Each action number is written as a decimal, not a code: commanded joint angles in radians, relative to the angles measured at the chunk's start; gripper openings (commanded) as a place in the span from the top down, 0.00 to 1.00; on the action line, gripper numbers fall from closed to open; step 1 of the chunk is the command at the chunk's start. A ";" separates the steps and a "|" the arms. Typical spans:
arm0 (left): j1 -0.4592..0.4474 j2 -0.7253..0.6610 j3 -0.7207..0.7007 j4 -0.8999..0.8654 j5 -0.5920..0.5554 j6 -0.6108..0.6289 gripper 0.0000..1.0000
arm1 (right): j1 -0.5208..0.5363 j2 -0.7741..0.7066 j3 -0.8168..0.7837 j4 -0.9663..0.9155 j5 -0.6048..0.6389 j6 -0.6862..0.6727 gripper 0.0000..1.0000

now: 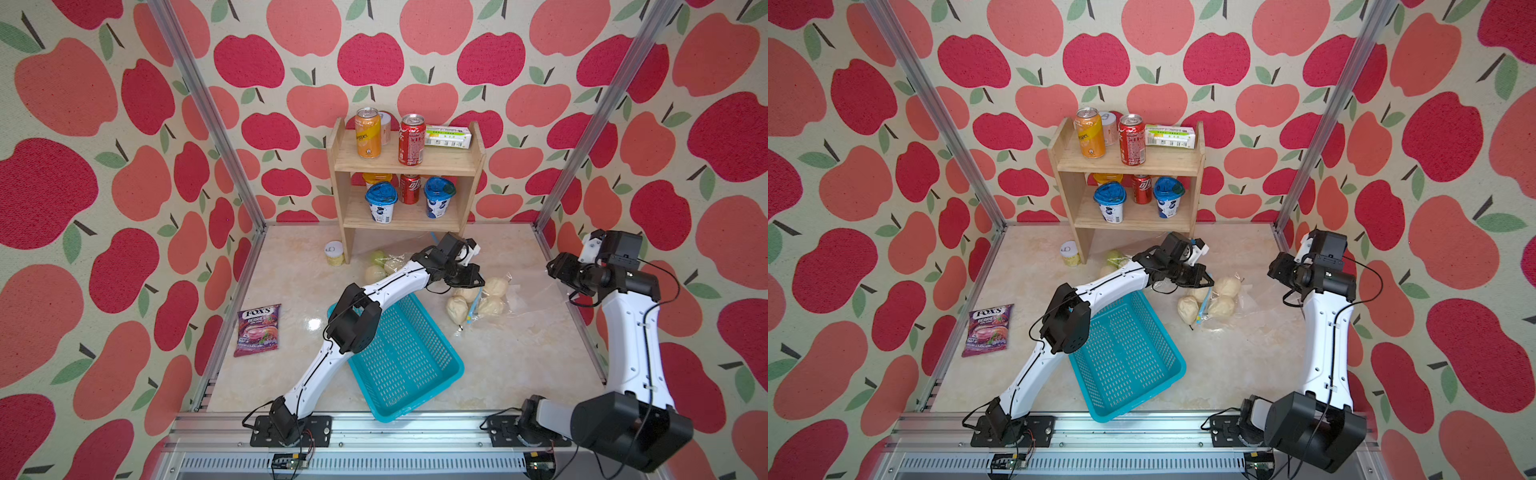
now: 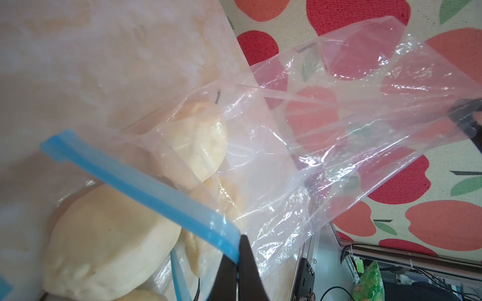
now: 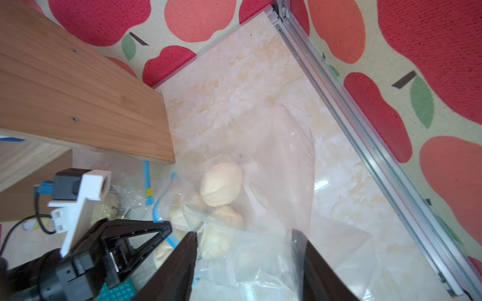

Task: Open the zip-top bag and take out the pear
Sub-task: Adjust the zipper food storage bag at the center of the board, then pick up the pear from the zipper food storage bag.

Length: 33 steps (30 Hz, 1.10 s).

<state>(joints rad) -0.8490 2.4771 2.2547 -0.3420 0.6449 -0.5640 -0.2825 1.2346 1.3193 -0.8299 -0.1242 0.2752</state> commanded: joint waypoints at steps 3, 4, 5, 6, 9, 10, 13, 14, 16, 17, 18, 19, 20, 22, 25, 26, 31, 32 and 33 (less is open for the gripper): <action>-0.021 0.072 0.080 -0.059 0.034 0.036 0.98 | 0.051 -0.001 0.075 -0.096 0.258 -0.049 0.26; -0.024 0.079 0.095 -0.065 0.036 0.039 0.98 | 0.076 -0.011 0.079 -0.098 0.299 -0.059 0.23; -0.028 0.087 0.116 -0.078 0.038 0.043 0.98 | 0.099 -0.016 0.085 -0.103 0.340 -0.064 0.20; -0.030 0.096 0.133 -0.090 0.040 0.045 0.98 | 0.115 -0.018 0.090 -0.109 0.367 -0.065 0.17; -0.035 0.126 0.192 -0.131 0.038 0.050 0.97 | 0.147 -0.012 0.110 -0.127 0.402 -0.064 0.13; -0.036 0.136 0.207 -0.142 0.037 0.050 0.97 | 0.155 -0.012 0.112 -0.124 0.403 -0.064 0.12; -0.036 0.153 0.232 -0.161 0.034 0.049 0.96 | 0.159 -0.004 0.128 -0.134 0.395 -0.062 0.09; -0.036 0.155 0.233 -0.165 0.031 0.049 0.96 | 0.160 -0.003 0.131 -0.137 0.399 -0.065 0.08; -0.035 0.157 0.233 -0.176 0.021 0.051 0.96 | 0.162 -0.015 0.135 -0.129 0.419 -0.066 0.07; -0.033 0.158 0.232 -0.179 0.018 0.050 0.96 | 0.162 -0.023 0.135 -0.122 0.425 -0.068 0.02; -0.031 0.156 0.233 -0.178 0.017 0.051 0.96 | 0.163 -0.026 0.132 -0.116 0.423 -0.070 0.02; -0.032 0.158 0.233 -0.178 0.018 0.050 0.96 | 0.162 -0.026 0.130 -0.112 0.402 -0.075 0.02; -0.029 0.158 0.234 -0.176 0.021 0.049 0.96 | 0.161 -0.016 0.128 -0.112 0.353 -0.077 0.02; -0.027 0.161 0.238 -0.171 0.025 0.048 0.96 | 0.160 0.019 0.111 -0.110 0.206 -0.072 0.06; -0.029 0.168 0.252 -0.163 0.037 0.045 0.95 | 0.165 0.074 0.032 -0.064 0.035 -0.015 0.21; -0.029 0.172 0.258 -0.159 0.044 0.044 0.94 | 0.170 0.081 -0.012 -0.029 0.020 0.005 0.27; -0.032 0.174 0.272 -0.169 0.067 0.063 0.64 | 0.168 0.135 -0.157 0.099 0.001 0.071 0.25; -0.031 0.167 0.274 -0.184 0.061 0.073 0.55 | 0.162 0.150 -0.178 0.117 0.000 0.083 0.24; -0.029 0.161 0.273 -0.205 0.054 0.084 0.49 | 0.158 0.163 -0.198 0.135 -0.005 0.095 0.23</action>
<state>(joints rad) -0.8814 2.6301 2.4996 -0.4946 0.6884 -0.5125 -0.1146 1.3792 1.1591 -0.7757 -0.0734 0.3115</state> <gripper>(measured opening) 0.475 0.767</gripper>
